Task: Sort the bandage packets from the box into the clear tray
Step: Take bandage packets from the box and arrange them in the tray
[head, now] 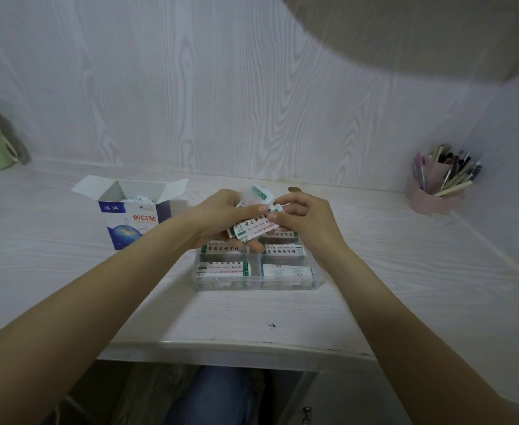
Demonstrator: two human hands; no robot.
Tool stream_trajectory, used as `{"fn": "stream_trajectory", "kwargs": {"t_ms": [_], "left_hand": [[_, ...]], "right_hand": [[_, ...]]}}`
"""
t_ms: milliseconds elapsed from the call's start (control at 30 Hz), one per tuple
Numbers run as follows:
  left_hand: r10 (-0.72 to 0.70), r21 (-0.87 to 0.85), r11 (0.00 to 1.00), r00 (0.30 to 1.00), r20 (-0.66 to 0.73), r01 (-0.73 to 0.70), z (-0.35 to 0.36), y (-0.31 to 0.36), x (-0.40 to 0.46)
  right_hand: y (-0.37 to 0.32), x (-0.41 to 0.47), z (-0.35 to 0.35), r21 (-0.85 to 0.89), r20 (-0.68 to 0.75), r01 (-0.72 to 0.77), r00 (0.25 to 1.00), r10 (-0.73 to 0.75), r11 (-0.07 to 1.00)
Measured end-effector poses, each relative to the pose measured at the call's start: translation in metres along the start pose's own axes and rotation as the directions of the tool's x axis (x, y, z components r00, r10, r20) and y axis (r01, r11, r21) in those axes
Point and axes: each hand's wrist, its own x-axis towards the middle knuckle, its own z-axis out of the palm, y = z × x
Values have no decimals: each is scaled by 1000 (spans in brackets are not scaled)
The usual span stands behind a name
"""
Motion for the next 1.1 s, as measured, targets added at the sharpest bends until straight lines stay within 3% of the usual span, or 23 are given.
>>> {"fn": "stream_trajectory", "kwargs": {"t_ms": [200, 467, 667, 900, 1100], "left_hand": [[14, -29, 999, 999, -50, -16, -8, -2, 1], [106, -15, 994, 985, -134, -109, -6, -3, 12], [149, 57, 988, 979, -136, -142, -8, -3, 17], [148, 98, 987, 959, -243, -127, -17, -8, 27], [138, 104, 988, 958, -252, -115, -19, -12, 31]], "right_hand": [[2, 3, -6, -59, -109, -40, 993, 33, 997], [6, 8, -3, -102, -132, -6, 991, -7, 995], [3, 9, -11, -55, -27, -29, 999, 28, 998], [20, 27, -23, -255, -246, -136, 967, 72, 957], [32, 28, -22, -559, -157, -101, 987, 15, 823]]}}
